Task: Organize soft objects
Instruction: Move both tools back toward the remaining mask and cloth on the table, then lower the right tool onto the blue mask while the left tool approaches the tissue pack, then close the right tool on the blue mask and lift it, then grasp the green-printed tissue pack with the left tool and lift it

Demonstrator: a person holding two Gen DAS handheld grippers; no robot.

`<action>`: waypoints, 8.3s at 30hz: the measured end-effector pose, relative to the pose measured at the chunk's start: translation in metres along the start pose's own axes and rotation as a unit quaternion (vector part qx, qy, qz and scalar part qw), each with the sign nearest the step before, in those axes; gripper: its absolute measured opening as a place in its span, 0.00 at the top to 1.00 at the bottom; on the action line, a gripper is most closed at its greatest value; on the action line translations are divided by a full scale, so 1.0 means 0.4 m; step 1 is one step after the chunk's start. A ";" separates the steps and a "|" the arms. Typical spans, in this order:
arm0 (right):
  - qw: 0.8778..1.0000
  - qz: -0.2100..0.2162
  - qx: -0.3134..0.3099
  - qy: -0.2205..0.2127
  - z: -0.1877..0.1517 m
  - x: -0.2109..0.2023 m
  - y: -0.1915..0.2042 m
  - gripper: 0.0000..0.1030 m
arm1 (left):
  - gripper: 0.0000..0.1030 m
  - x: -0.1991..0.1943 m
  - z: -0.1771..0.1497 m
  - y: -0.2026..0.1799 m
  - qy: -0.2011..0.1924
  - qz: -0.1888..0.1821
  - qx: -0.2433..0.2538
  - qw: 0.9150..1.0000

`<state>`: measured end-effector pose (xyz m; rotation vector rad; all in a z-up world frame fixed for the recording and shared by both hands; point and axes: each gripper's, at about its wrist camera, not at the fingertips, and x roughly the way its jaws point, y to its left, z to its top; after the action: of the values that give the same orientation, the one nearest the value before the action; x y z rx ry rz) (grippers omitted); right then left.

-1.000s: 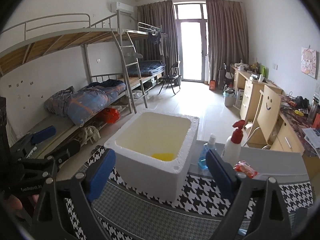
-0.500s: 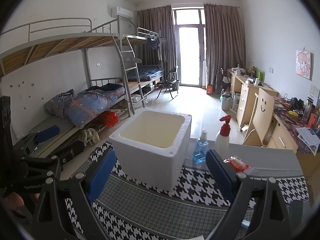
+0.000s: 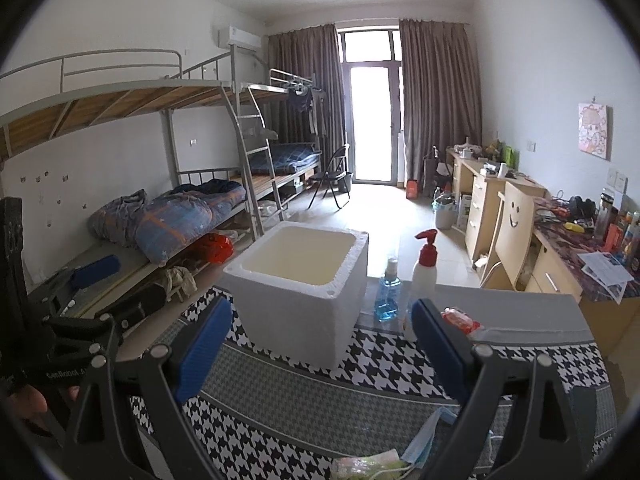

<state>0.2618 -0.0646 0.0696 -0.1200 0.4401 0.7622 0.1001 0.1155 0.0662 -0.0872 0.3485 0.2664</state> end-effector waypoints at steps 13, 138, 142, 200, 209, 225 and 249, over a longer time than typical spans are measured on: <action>1.000 -0.009 0.009 -0.012 -0.054 -0.058 -0.023 0.09 | 0.01 -0.026 -0.038 -0.028 -0.001 -0.028 0.004 1.000; 0.982 -0.115 0.113 0.096 -0.304 0.014 -0.318 0.09 | 0.01 0.256 -0.285 -0.297 0.169 -0.178 0.071 0.967; 0.983 -0.107 0.110 0.105 -0.302 0.035 -0.321 0.09 | 0.01 0.270 -0.293 -0.299 0.179 -0.179 0.072 0.965; 0.968 -0.074 0.063 0.230 -0.344 0.209 -0.386 0.61 | 0.17 0.363 -0.328 -0.347 0.255 -0.205 0.053 0.943; 0.971 -0.064 0.060 0.223 -0.356 0.195 -0.381 0.61 | 0.31 0.405 -0.318 -0.353 0.275 -0.178 0.009 0.945; 0.975 -0.049 0.065 0.209 -0.375 0.164 -0.387 0.61 | 0.38 0.450 -0.316 -0.426 0.310 -0.191 -0.013 0.931; 0.974 -0.028 0.117 0.191 -0.415 0.102 -0.452 0.65 | 0.71 0.496 -0.322 -0.533 0.326 -0.216 0.003 0.920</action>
<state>0.3560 -0.2123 -0.1071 -0.0572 0.8854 0.6271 0.2959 -0.0580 -0.1154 -0.2447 0.9794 -0.2180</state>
